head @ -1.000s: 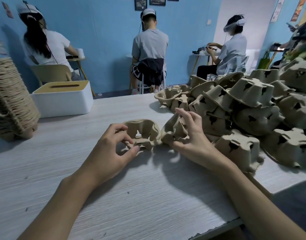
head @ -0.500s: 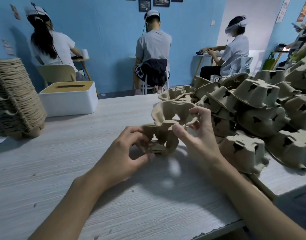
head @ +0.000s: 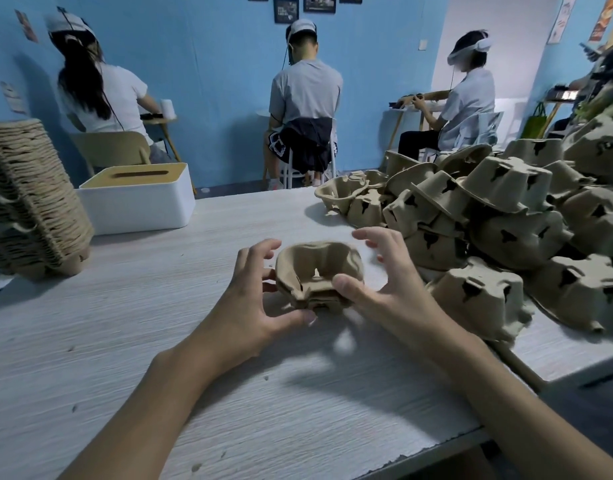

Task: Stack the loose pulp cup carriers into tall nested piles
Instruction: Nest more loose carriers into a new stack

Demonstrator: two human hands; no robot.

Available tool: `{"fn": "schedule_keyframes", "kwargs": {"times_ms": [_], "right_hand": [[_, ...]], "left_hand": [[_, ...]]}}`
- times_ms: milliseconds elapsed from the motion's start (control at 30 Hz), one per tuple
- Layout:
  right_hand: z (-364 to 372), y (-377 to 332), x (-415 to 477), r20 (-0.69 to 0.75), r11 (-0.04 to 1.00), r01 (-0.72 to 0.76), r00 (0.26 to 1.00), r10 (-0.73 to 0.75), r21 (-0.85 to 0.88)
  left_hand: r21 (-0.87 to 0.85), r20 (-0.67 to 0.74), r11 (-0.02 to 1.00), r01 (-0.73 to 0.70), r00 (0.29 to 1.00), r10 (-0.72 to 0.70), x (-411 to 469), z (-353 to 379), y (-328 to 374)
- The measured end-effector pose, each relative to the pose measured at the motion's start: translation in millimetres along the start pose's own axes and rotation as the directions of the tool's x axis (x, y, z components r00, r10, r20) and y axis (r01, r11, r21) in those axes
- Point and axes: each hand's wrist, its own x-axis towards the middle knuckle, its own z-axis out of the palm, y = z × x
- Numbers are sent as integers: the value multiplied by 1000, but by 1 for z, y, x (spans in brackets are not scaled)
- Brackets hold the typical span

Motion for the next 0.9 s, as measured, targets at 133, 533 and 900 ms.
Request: {"fn": "schedule_keyframes", "kwargs": {"times_ms": [133, 533, 900], "right_hand": [[-26, 4, -13, -165, 962, 20, 984, -67, -272], [-78, 15, -44, -98, 741, -235, 970, 224, -629], [-113, 15, -29, 407, 833, -86, 842, 354, -546]], "left_hand": [[110, 45, 993, -45, 998, 40, 1, -1, -3], [118, 18, 990, -74, 997, 73, 1, 1, -1], [138, 19, 985, -99, 995, 98, 1, 3, -3]]}}
